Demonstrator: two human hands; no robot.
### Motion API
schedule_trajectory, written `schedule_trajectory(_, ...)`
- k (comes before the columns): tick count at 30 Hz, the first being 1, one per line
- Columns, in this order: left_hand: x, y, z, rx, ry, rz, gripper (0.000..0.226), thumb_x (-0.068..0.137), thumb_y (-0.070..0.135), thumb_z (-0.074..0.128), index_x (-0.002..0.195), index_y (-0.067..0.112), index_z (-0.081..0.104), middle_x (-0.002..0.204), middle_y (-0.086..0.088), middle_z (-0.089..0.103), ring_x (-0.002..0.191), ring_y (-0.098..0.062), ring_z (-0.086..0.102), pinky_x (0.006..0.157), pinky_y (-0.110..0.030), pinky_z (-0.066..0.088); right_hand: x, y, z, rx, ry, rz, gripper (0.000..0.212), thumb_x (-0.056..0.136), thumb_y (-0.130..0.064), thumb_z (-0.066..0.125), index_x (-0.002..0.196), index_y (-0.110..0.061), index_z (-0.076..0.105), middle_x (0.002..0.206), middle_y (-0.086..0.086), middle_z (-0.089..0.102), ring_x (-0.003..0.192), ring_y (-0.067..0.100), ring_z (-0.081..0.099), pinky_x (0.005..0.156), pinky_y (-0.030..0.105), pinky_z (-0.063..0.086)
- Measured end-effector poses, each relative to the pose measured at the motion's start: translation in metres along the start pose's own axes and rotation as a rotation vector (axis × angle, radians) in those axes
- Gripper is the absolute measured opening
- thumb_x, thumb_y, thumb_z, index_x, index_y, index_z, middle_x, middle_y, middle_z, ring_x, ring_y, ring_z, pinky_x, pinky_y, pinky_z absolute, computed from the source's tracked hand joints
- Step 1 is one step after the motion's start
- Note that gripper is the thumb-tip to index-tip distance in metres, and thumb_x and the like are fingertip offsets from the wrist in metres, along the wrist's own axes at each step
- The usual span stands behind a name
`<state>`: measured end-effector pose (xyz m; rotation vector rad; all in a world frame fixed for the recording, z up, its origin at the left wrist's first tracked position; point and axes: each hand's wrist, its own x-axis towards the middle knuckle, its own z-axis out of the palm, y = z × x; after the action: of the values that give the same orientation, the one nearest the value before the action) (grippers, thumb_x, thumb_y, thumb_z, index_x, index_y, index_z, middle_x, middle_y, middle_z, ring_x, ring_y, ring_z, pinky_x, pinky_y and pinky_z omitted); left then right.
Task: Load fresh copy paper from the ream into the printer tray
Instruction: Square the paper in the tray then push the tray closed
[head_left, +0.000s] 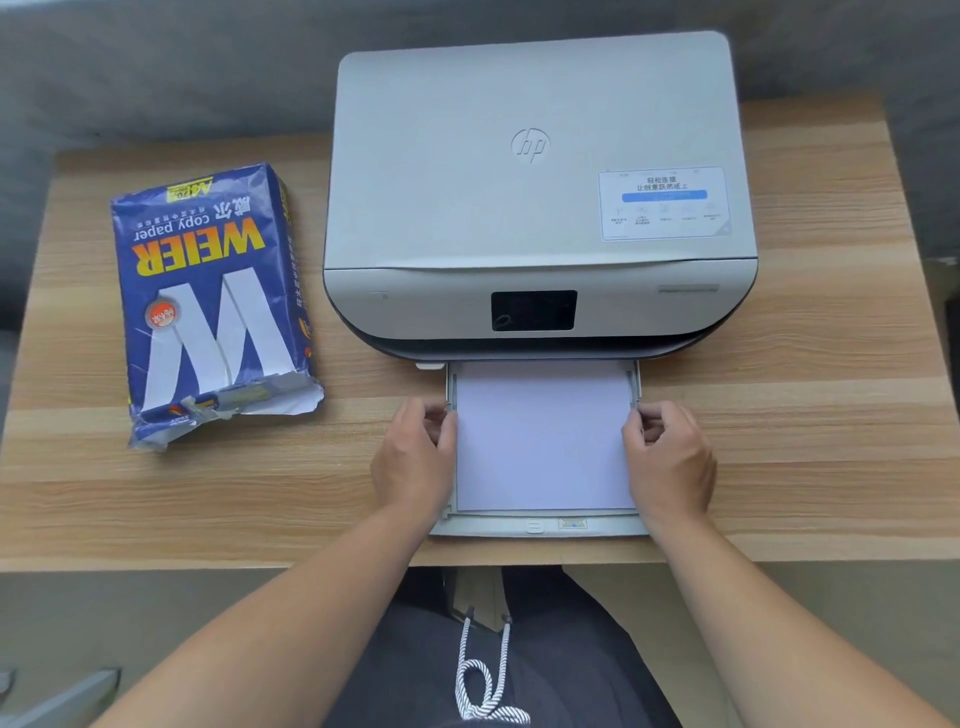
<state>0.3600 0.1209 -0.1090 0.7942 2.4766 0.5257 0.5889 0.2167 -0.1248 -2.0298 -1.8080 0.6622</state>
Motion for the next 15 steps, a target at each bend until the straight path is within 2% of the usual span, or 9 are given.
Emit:
schedule_trajectory(6,-0.002,0.001,0.000,0.002,-0.003,-0.010,0.007,0.098,0.033,0.064,0.098,0.027,0.069,0.092,0.010,0.065,0.081,-0.012,0.058,0.066,-0.031,0.041,-0.002,-0.002,0.000,0.010,0.008,0.049,0.008,0.090,-0.016,0.064,0.084,-0.013,0.065,0.083,0.003,0.065,0.069,0.028,0.056,0.059,0.032,0.037)
schedule_trajectory(11,-0.003,0.005,0.003,0.012,-0.018,-0.035,0.009,0.097,0.031,0.063,0.096,0.024,0.068,0.098,0.008,0.065,0.083,-0.015,0.059,0.072,-0.035,0.050,-0.005,-0.007,0.002,0.016,-0.008,0.096,0.006,0.090,-0.018,0.062,0.086,-0.015,0.065,0.089,0.002,0.064,0.077,0.028,0.058,0.061,0.035,0.045)
schedule_trajectory(15,-0.001,0.010,0.003,0.002,-0.021,-0.058,0.008,0.096,0.027,0.064,0.095,0.021,0.069,0.099,0.008,0.065,0.086,-0.018,0.065,0.074,-0.037,0.052,-0.005,-0.005,0.002,0.038,-0.035,0.090,0.006,0.090,-0.019,0.062,0.090,-0.015,0.067,0.092,0.002,0.064,0.080,0.027,0.058,0.063,0.033,0.042)
